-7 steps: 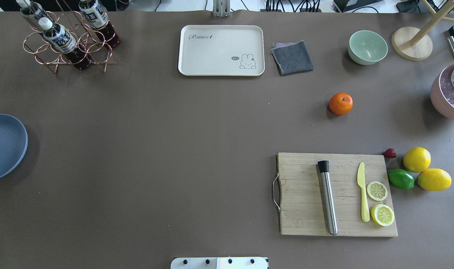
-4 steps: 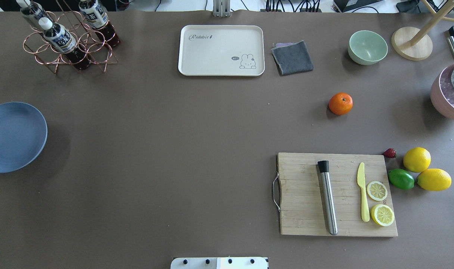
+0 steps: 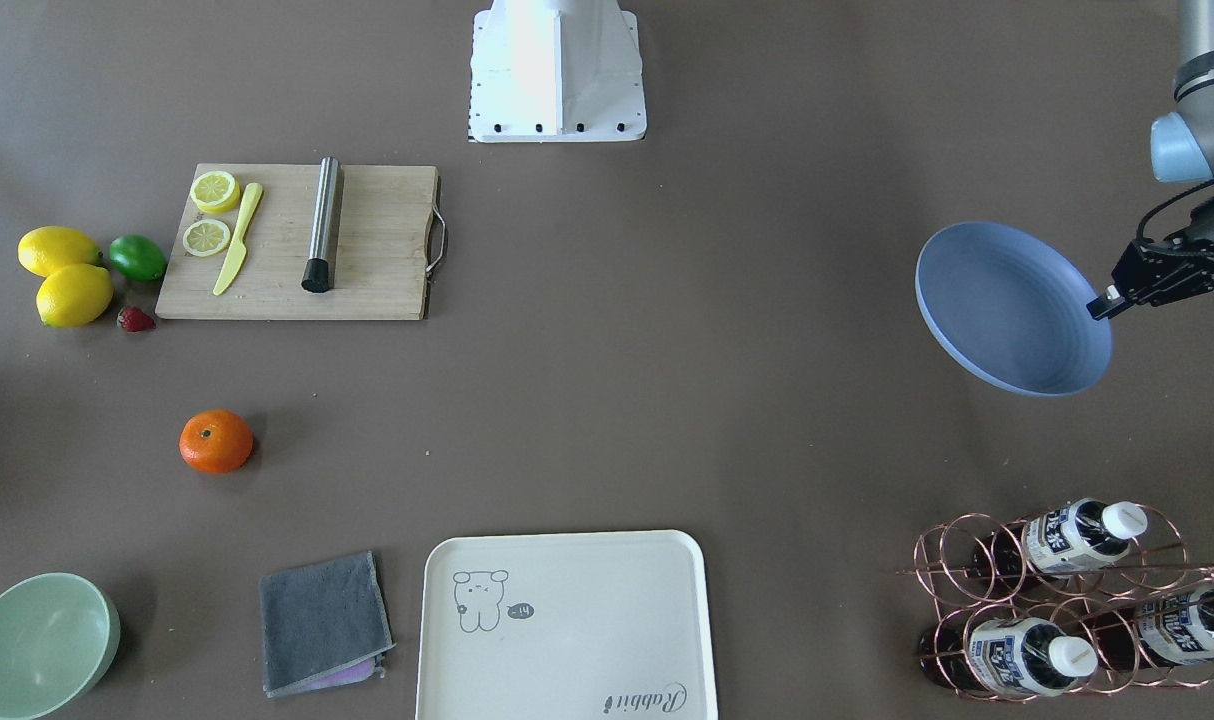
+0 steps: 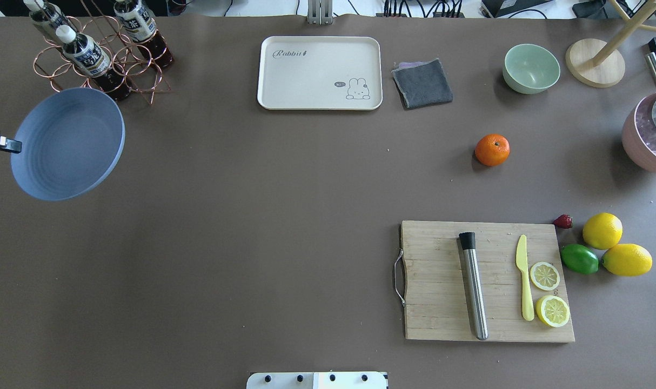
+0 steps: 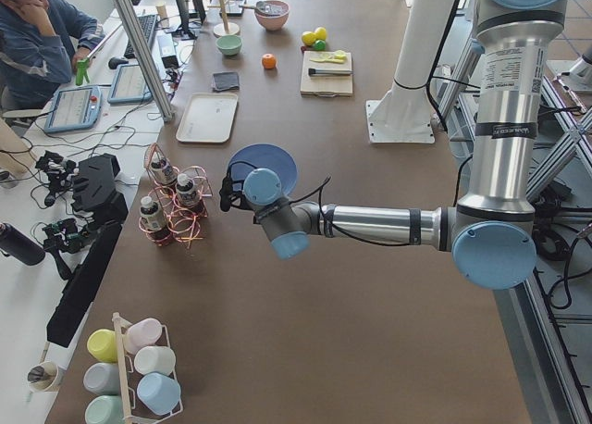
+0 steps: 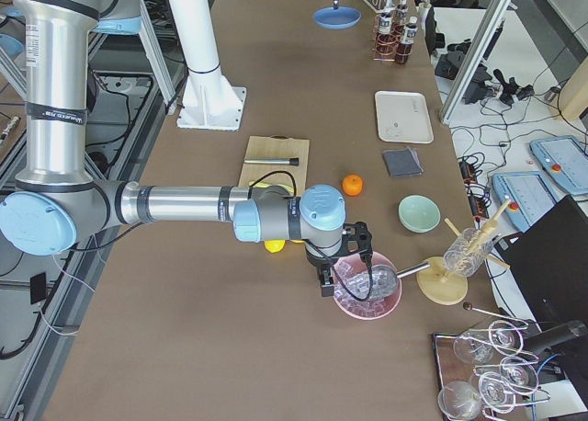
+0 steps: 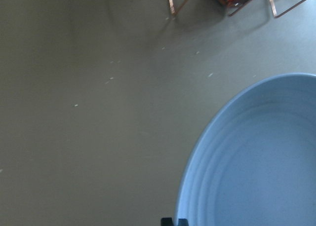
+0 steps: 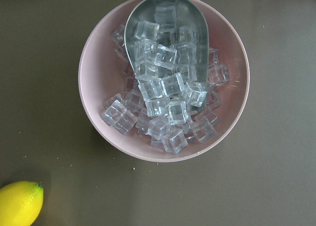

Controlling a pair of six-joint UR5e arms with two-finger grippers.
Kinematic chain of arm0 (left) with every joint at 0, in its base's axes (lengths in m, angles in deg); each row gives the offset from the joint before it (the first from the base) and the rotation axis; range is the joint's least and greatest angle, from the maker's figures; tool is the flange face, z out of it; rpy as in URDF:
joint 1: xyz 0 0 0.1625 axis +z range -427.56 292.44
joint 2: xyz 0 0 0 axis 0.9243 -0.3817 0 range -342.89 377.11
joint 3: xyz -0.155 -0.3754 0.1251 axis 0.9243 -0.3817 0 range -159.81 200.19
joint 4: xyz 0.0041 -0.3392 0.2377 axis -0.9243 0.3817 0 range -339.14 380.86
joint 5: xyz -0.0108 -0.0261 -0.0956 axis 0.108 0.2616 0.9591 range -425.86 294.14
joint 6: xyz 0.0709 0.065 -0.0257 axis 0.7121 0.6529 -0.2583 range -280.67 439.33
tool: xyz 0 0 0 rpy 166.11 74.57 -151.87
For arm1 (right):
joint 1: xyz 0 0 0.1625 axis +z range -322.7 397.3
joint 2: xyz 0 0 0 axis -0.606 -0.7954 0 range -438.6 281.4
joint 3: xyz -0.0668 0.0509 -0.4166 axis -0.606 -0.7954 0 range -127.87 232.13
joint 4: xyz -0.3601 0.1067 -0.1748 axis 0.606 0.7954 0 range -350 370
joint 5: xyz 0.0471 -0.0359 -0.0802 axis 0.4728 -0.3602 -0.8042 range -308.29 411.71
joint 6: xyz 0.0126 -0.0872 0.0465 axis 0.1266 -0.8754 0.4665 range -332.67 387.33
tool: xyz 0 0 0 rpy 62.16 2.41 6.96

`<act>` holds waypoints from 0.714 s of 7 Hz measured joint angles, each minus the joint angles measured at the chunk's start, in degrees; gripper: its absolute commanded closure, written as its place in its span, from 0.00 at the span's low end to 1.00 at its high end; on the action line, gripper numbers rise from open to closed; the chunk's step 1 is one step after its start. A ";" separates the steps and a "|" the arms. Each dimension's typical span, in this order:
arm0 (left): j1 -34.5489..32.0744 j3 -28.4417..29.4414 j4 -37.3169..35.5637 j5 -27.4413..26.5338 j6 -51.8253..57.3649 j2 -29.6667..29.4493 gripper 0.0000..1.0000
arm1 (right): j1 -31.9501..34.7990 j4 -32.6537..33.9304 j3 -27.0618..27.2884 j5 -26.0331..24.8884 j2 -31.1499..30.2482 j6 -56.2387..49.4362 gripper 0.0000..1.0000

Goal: Pick orange to plate
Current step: 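Grasp the rim of the light blue plate with the left gripper and lift it, then carry the blue plate toward the table center and set it down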

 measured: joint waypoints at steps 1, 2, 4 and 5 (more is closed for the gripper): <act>6.34 -2.78 0.62 -6.49 -7.62 -1.97 1.00 | 0.00 0.00 0.00 0.04 0.02 0.01 0.00; 13.41 -4.39 0.47 -14.32 -13.63 -4.73 1.00 | 0.00 0.00 0.00 0.06 0.08 0.01 0.00; 27.44 -4.39 -7.65 -29.40 -17.77 -13.91 1.00 | 0.00 0.00 0.00 0.07 0.22 0.01 0.00; 32.72 -2.87 -13.46 -35.44 -18.39 -19.51 1.00 | 0.00 0.00 0.00 0.05 0.25 0.01 0.00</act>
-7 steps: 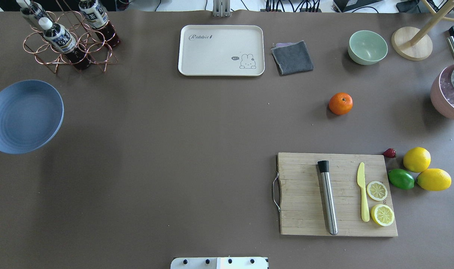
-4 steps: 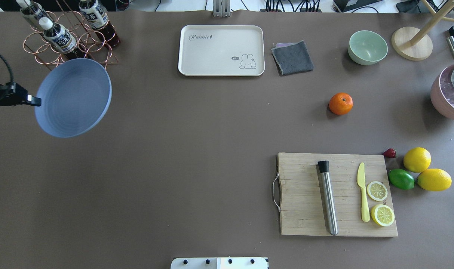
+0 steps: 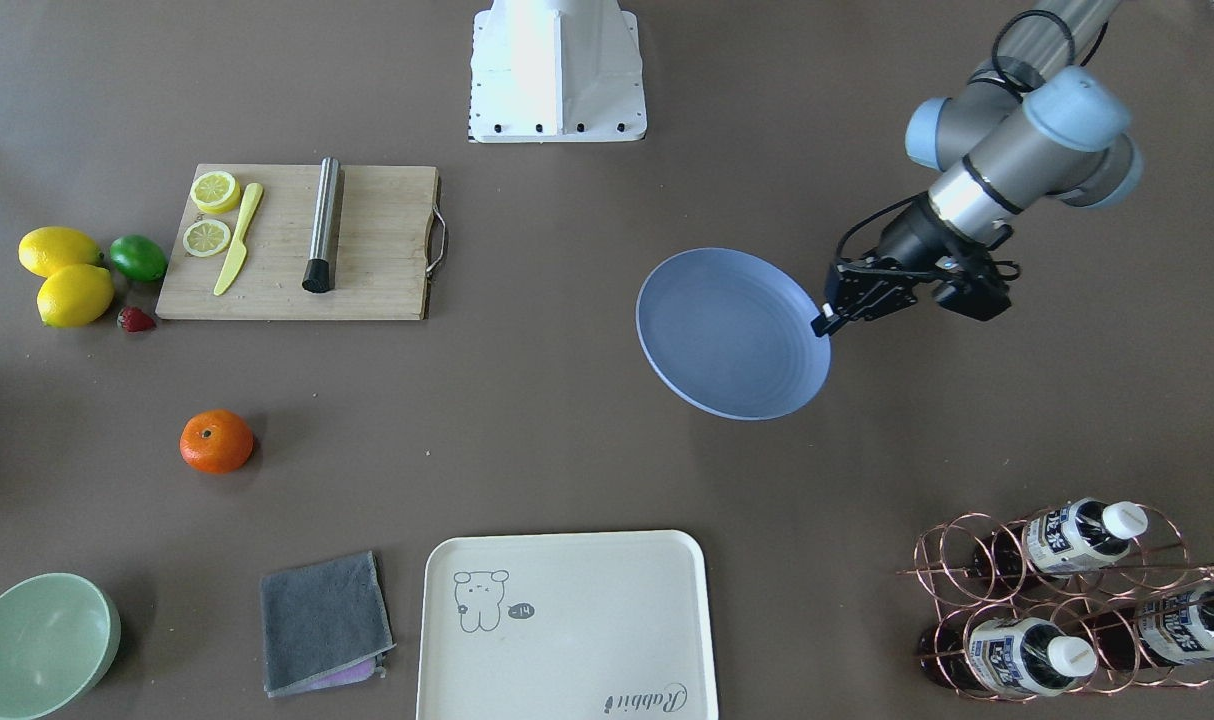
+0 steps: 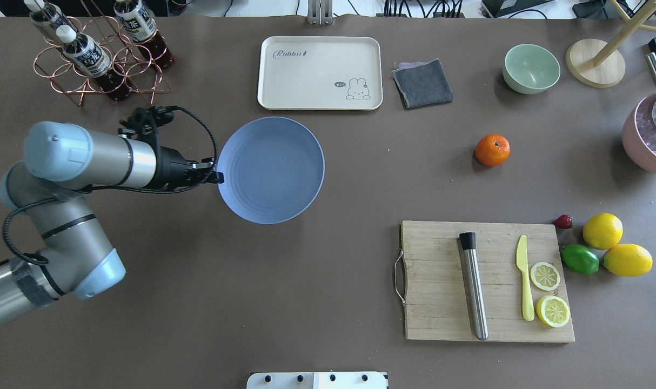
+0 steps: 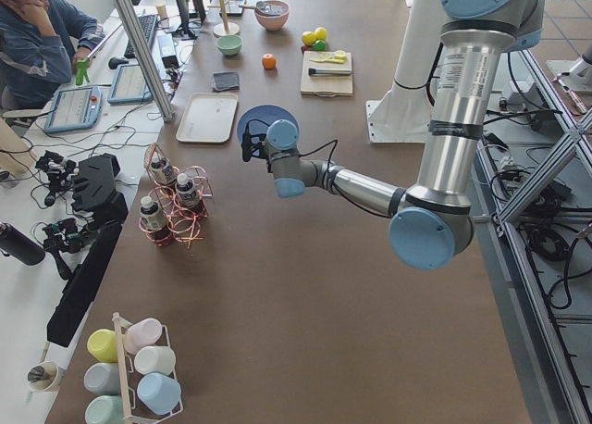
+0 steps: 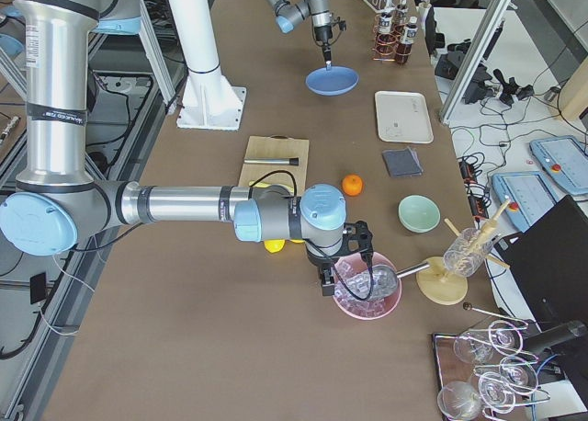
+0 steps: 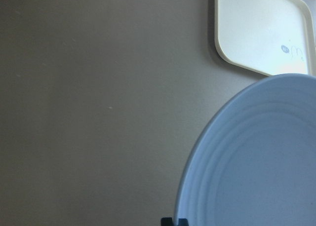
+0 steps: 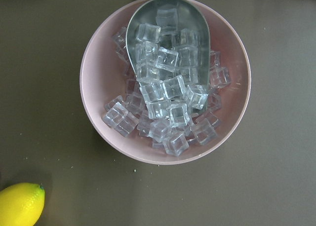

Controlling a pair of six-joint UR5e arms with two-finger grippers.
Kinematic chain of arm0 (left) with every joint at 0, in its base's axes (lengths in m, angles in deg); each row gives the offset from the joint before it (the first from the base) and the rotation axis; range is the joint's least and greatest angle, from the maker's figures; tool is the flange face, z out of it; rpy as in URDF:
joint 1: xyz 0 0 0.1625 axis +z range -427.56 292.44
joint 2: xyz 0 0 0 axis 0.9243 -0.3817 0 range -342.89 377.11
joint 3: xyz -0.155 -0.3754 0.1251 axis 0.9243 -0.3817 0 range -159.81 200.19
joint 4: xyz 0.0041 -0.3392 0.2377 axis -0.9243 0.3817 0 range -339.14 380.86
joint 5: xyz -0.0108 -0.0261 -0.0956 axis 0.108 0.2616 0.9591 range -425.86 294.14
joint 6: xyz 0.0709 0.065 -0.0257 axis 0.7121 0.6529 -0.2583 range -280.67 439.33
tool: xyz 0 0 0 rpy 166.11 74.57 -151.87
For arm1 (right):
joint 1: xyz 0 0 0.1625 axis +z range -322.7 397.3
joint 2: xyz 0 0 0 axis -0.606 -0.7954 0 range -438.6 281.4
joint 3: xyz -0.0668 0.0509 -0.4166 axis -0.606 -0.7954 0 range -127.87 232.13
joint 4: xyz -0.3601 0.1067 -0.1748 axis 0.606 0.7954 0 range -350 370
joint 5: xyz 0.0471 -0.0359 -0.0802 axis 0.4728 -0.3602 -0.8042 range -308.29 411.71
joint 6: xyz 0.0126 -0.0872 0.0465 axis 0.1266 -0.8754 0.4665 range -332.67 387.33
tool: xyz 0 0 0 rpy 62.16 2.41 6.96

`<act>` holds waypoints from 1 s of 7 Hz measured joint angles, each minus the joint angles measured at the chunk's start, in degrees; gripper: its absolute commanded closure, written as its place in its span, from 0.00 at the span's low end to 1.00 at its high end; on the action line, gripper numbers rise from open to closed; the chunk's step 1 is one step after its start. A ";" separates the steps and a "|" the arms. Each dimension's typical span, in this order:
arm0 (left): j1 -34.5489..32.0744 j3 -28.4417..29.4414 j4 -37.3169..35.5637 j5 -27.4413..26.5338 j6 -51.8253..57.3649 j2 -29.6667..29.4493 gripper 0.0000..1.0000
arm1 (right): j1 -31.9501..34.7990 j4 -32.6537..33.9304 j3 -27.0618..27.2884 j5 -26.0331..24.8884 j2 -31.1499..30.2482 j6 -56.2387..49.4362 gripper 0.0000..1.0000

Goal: Pick orange to plate
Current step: 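Carry the blue plate toward the table center and set it down, then release the plate and withdraw the left arm while the right arm reaches toward the orange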

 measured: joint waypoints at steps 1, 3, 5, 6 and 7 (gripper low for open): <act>3.56 2.91 -2.72 -4.67 -0.64 -4.30 1.00 | 0.00 0.00 -0.04 -0.06 0.00 -0.02 0.00; 5.58 7.09 -4.14 -8.05 -1.02 -8.40 0.03 | 0.00 0.00 -0.11 -0.17 -0.02 -0.08 0.00; 4.95 6.48 -4.42 -7.85 -0.78 -8.90 0.02 | -0.14 0.00 0.05 -0.23 0.43 -0.03 0.00; 4.00 4.28 -4.70 -6.11 -0.72 -8.43 0.02 | -0.76 0.00 0.19 -0.22 1.03 0.31 0.00; 1.82 1.32 -4.97 -2.34 -0.68 -6.77 0.02 | -2.08 0.02 0.46 -0.19 2.25 2.04 0.00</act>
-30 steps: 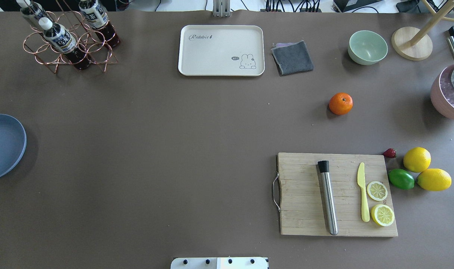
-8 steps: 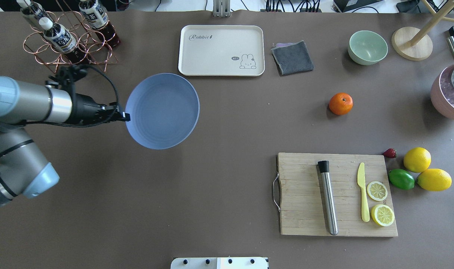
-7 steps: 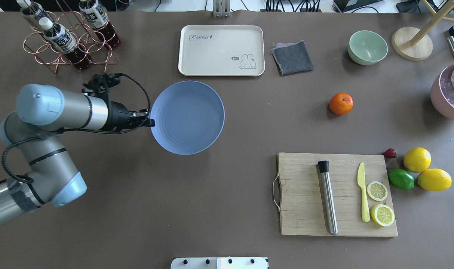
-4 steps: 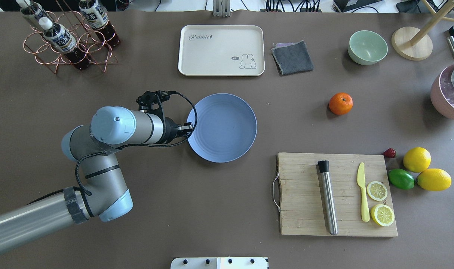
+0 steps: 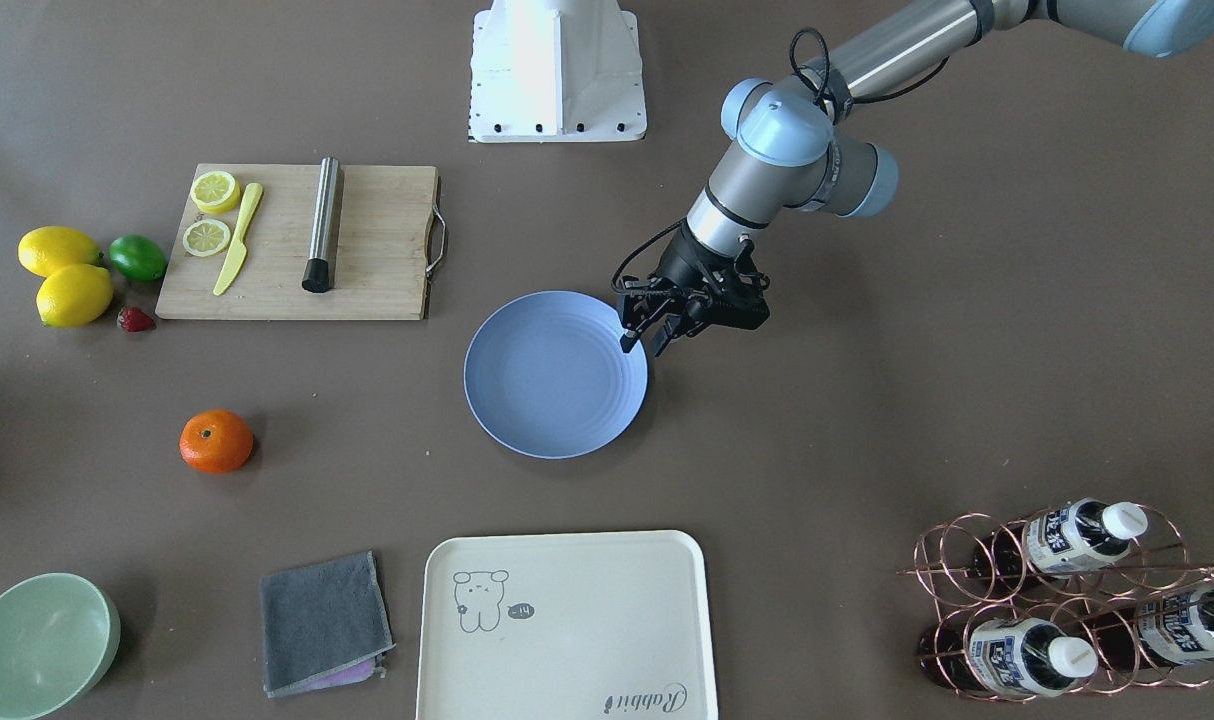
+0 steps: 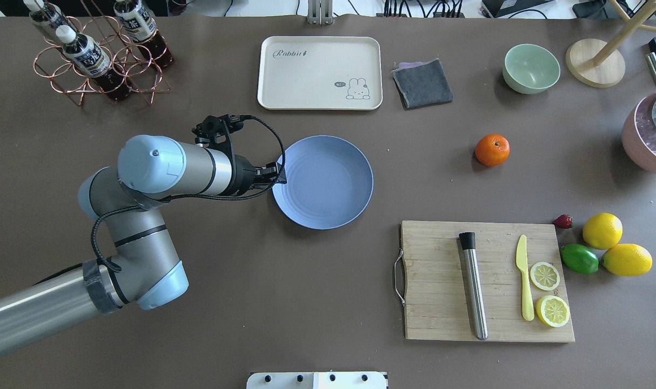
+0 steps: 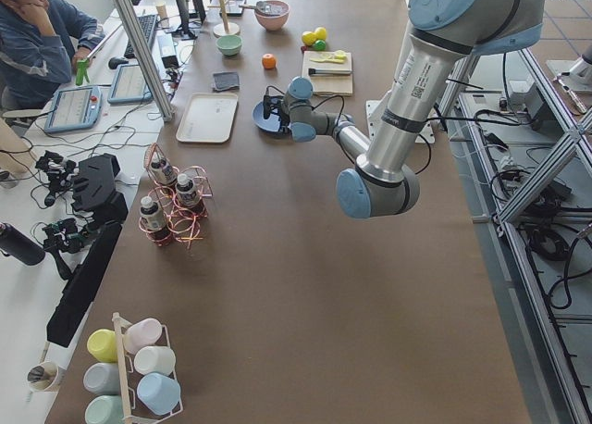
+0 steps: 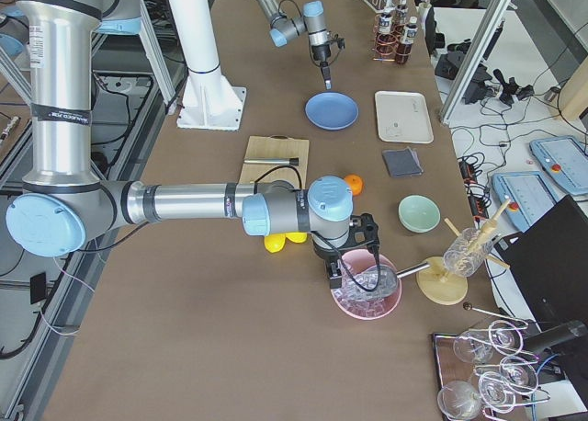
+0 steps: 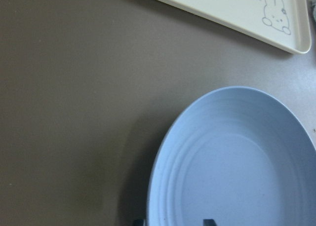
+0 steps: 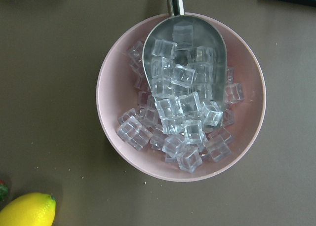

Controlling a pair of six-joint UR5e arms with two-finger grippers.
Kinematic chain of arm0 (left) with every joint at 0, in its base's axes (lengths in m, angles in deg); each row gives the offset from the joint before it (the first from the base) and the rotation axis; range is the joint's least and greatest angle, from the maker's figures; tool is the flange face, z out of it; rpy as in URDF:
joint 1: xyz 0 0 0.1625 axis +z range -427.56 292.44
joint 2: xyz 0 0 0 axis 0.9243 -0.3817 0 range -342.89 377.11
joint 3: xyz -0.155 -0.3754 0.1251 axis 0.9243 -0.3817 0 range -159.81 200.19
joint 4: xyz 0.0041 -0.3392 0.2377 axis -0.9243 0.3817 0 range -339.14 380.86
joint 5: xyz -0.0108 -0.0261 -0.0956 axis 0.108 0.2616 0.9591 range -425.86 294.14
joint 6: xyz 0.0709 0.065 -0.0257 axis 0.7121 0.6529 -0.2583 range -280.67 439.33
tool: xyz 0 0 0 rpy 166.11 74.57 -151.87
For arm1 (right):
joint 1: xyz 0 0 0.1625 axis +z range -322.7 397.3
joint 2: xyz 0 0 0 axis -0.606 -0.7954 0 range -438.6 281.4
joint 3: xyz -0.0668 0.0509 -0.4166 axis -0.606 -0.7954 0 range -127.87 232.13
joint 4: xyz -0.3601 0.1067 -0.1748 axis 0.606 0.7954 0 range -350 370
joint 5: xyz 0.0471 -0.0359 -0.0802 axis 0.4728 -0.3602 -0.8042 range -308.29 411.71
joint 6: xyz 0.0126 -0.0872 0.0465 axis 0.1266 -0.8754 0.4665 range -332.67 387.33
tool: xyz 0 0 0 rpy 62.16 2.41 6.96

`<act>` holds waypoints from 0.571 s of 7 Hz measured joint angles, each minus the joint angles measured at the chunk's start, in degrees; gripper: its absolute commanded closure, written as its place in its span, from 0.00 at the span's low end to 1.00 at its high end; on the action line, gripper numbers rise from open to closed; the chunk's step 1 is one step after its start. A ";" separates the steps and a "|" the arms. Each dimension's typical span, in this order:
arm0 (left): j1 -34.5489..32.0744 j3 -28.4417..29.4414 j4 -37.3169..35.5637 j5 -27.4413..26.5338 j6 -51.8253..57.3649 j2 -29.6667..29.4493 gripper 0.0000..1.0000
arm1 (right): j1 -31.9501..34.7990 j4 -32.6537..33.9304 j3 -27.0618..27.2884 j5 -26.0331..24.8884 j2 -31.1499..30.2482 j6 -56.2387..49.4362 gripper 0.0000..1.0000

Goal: Pick orange to plate
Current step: 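Release the plate and withdraw the left arm while the right arm reaches toward the orange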

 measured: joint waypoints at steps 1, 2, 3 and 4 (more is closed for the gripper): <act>-3.72 -3.65 -0.23 5.18 0.54 3.43 0.02 | -2.40 0.12 0.73 0.00 2.26 4.15 0.00; -8.57 -6.91 -0.39 10.58 3.15 8.01 0.02 | -6.44 0.32 1.66 -0.46 5.59 11.14 0.00; -13.87 -9.14 -0.47 15.54 8.81 13.15 0.02 | -12.05 0.40 2.17 -2.12 9.80 21.20 0.00; -19.84 -10.08 -0.54 20.42 16.70 17.85 0.02 | -18.41 0.37 2.27 -4.98 14.30 31.72 0.00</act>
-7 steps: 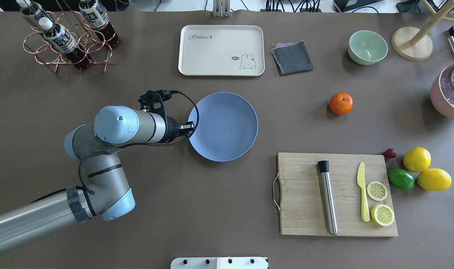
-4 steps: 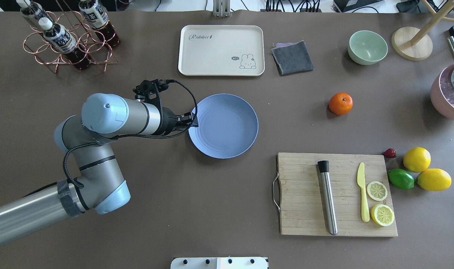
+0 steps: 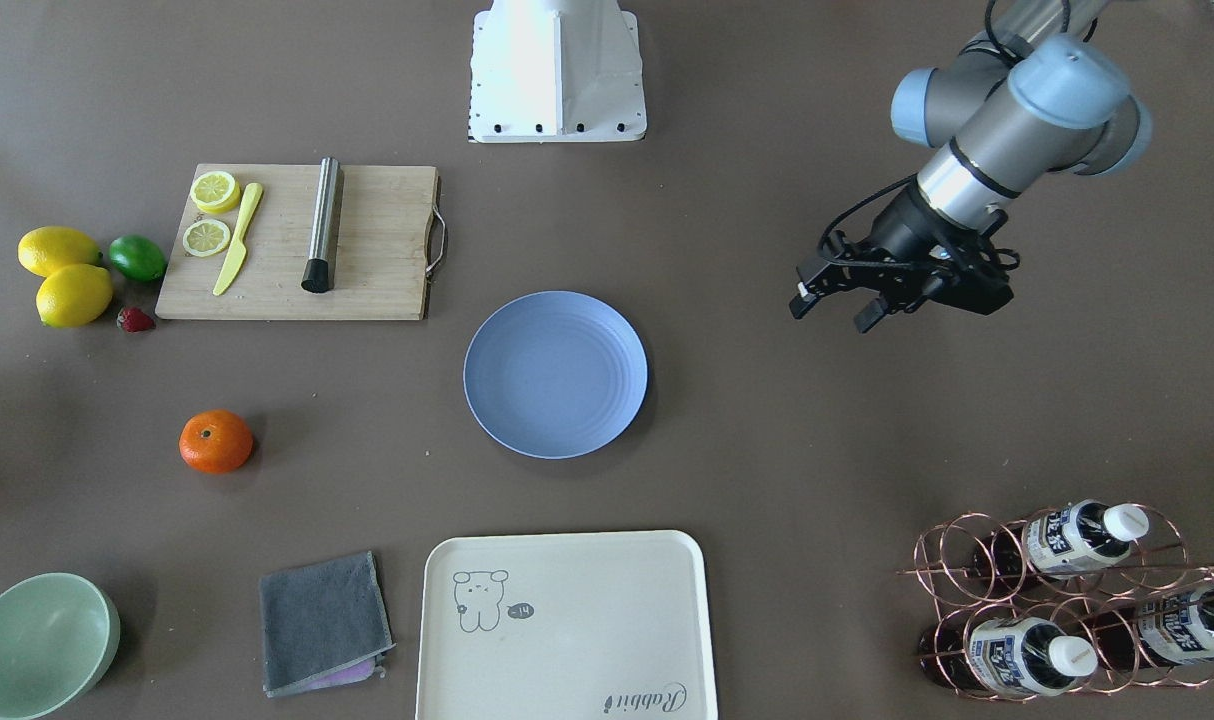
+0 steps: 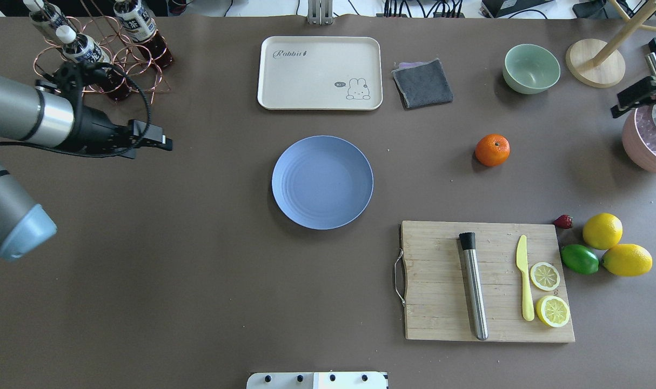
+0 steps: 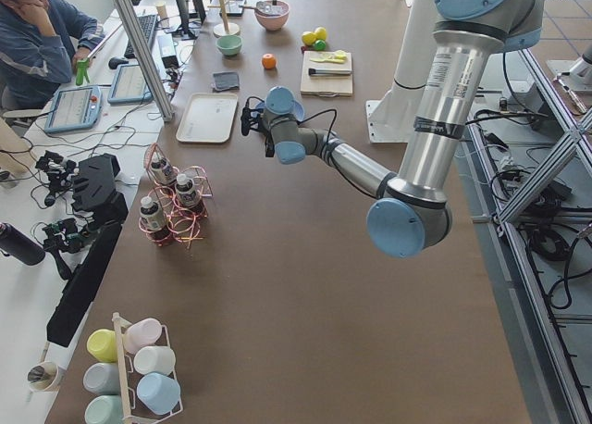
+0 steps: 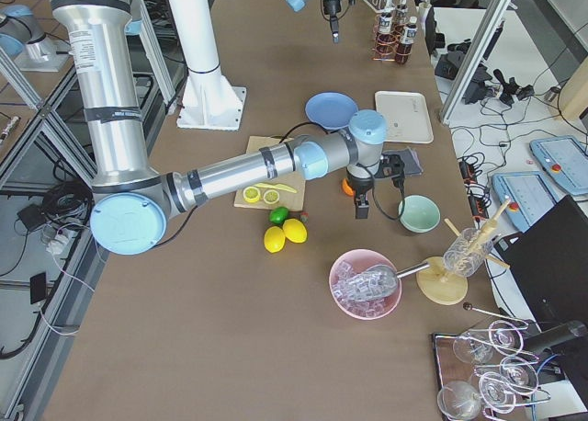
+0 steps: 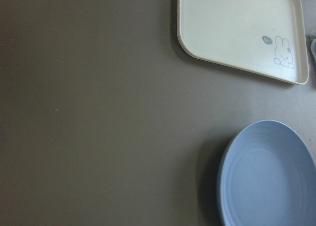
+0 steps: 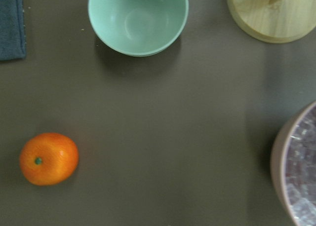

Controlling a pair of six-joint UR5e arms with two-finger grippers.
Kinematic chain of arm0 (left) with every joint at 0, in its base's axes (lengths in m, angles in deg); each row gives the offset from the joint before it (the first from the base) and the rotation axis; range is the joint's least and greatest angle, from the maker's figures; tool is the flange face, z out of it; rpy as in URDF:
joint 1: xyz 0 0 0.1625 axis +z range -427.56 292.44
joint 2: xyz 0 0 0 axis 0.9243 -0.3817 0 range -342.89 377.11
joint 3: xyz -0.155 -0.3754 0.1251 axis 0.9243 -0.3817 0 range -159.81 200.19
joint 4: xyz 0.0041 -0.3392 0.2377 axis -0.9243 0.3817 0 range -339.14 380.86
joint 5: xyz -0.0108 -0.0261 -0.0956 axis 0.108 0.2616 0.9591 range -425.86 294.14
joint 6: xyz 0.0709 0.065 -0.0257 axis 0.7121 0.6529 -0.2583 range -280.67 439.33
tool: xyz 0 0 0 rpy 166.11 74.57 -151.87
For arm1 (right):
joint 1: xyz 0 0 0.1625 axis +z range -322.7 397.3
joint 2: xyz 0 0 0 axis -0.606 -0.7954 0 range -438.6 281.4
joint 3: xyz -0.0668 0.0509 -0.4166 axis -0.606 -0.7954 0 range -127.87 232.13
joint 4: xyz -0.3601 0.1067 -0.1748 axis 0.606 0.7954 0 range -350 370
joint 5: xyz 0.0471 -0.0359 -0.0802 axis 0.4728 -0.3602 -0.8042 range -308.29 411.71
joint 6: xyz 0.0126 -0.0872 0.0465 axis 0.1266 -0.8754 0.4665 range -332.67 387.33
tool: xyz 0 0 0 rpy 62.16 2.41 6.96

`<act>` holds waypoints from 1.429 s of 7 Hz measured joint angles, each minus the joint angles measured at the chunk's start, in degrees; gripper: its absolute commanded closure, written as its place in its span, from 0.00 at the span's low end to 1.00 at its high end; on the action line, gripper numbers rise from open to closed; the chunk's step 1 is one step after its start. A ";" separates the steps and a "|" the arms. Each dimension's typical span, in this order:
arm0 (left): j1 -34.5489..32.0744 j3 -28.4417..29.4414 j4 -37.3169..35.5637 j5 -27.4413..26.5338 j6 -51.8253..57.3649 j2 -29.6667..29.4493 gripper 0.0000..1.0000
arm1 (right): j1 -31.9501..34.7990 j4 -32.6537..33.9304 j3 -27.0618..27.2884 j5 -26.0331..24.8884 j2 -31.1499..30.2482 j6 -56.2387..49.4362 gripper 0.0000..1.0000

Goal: Pick orange to plate
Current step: 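Release the plate and withdraw the left arm while the right arm reaches toward the orange, then lower the right gripper onto the orange mandarin and close on it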

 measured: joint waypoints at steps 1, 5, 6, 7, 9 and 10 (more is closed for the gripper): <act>-7.13 0.31 -0.74 5.47 9.75 3.97 0.02 | -6.21 0.01 -0.34 -3.43 4.44 9.52 0.00; -28.27 0.55 -34.01 12.83 59.73 8.44 0.02 | -15.66 -0.45 -7.57 -8.28 14.66 22.27 0.00; -29.50 0.88 -38.62 12.93 63.73 9.13 0.02 | -16.39 -2.33 -9.69 -8.58 14.80 22.54 0.00; -29.94 1.55 -40.09 12.98 65.40 9.82 0.02 | -16.74 -7.99 -13.32 -8.82 14.15 22.46 0.00; -30.10 1.93 -40.47 13.05 66.10 10.66 0.02 | -16.92 -16.48 -18.97 -8.80 13.50 21.94 0.00; -30.13 1.95 -40.49 13.07 66.14 10.87 0.02 | -17.07 -17.60 -19.61 -8.86 13.31 21.84 0.00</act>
